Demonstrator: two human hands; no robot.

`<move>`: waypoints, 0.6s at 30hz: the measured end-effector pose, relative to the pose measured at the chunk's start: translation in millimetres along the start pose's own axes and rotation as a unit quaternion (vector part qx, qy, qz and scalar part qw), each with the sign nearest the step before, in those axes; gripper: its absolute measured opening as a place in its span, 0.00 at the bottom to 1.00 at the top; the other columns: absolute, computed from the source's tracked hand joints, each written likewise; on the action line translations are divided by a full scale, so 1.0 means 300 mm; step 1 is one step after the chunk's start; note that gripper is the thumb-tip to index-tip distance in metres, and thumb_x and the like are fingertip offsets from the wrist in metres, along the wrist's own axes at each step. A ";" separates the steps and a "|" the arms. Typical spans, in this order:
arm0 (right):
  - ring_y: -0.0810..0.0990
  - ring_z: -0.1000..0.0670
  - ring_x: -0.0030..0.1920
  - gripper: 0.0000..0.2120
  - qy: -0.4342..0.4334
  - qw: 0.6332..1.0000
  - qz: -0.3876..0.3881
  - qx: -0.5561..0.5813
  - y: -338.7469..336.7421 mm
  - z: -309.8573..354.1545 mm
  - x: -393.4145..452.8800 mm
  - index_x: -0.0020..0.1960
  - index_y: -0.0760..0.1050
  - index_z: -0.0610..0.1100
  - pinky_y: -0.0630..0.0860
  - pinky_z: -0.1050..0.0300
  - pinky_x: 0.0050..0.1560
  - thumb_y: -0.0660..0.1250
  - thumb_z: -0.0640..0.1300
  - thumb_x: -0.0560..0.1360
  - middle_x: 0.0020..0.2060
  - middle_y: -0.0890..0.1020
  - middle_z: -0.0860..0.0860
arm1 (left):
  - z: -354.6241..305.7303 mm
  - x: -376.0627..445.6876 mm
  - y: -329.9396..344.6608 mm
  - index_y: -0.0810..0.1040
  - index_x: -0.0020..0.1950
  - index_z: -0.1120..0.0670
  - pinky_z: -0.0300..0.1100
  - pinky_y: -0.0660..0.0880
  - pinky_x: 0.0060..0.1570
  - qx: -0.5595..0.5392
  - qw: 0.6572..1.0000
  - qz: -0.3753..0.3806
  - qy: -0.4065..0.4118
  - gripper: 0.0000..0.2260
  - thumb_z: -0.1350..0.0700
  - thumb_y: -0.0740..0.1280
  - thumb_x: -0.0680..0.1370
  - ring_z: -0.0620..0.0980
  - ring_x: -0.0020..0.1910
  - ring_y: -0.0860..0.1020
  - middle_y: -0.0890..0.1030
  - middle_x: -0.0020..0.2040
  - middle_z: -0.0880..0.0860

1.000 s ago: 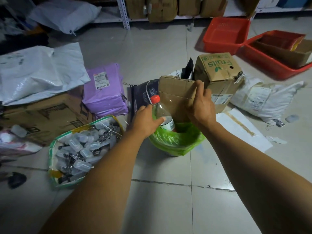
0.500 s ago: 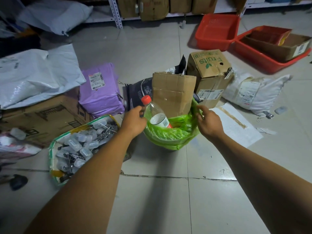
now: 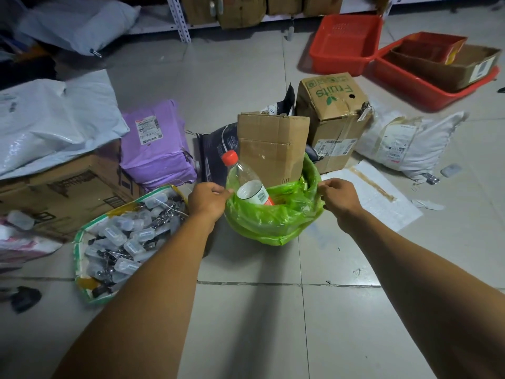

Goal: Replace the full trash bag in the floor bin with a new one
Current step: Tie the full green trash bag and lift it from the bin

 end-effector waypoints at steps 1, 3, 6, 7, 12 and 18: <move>0.74 0.48 0.37 0.07 0.000 1.000 -0.003 -0.005 -0.001 -0.001 0.001 0.38 0.76 0.42 0.73 0.53 0.41 0.63 0.40 0.73 0.34 0.77 0.48 | -0.002 -0.002 -0.005 0.80 0.36 0.52 0.55 0.82 0.49 -0.001 1.000 -0.007 0.002 0.08 0.52 0.76 0.71 0.57 0.41 0.82 0.83 0.37 0.53; 0.73 0.49 0.37 0.06 -0.001 1.000 -0.006 -0.018 -0.001 0.004 -0.003 0.41 0.75 0.41 0.70 0.55 0.38 0.62 0.41 0.74 0.35 0.76 0.48 | -0.009 -0.003 -0.011 0.79 0.35 0.52 0.56 0.82 0.48 -0.004 1.000 -0.013 0.007 0.08 0.53 0.75 0.72 0.56 0.38 0.80 0.81 0.34 0.52; 0.71 0.49 0.37 0.06 0.022 1.000 0.006 0.013 0.002 0.011 -0.009 0.45 0.72 0.42 0.68 0.56 0.38 0.60 0.43 0.77 0.38 0.74 0.47 | -0.017 -0.017 0.001 0.78 0.39 0.52 0.59 0.81 0.50 -0.034 0.999 0.019 -0.021 0.09 0.50 0.68 0.77 0.58 0.46 0.82 0.83 0.41 0.55; 0.73 0.48 0.40 0.06 0.035 0.999 0.011 0.032 0.005 0.010 -0.011 0.45 0.72 0.42 0.69 0.54 0.41 0.59 0.44 0.77 0.40 0.75 0.46 | -0.015 -0.020 0.011 0.77 0.40 0.53 0.61 0.81 0.50 -0.059 0.997 0.042 -0.039 0.10 0.50 0.65 0.79 0.59 0.48 0.83 0.84 0.45 0.58; 0.77 0.44 0.44 0.06 0.036 0.998 -0.018 0.048 0.003 0.002 -0.017 0.41 0.69 0.46 0.77 0.45 0.49 0.61 0.47 0.75 0.41 0.77 0.45 | -0.009 -0.025 0.024 0.74 0.41 0.54 0.62 0.81 0.48 -0.100 0.992 0.053 -0.059 0.10 0.54 0.62 0.82 0.59 0.49 0.82 0.83 0.50 0.62; 0.78 0.44 0.45 0.17 0.098 0.990 0.000 0.102 0.011 -0.005 -0.012 0.56 0.77 0.37 0.77 0.47 0.48 0.59 0.49 0.78 0.45 0.80 0.43 | 0.009 -0.021 0.014 0.77 0.39 0.55 0.60 0.82 0.43 -0.112 0.990 0.033 -0.086 0.13 0.56 0.61 0.82 0.61 0.46 0.83 0.83 0.49 0.63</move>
Point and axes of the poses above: each hand's wrist, its own x-axis towards the middle knuckle, its own y-axis out of the palm, z = x × y, the point moved 3 cm from there along x, towards the middle knuckle
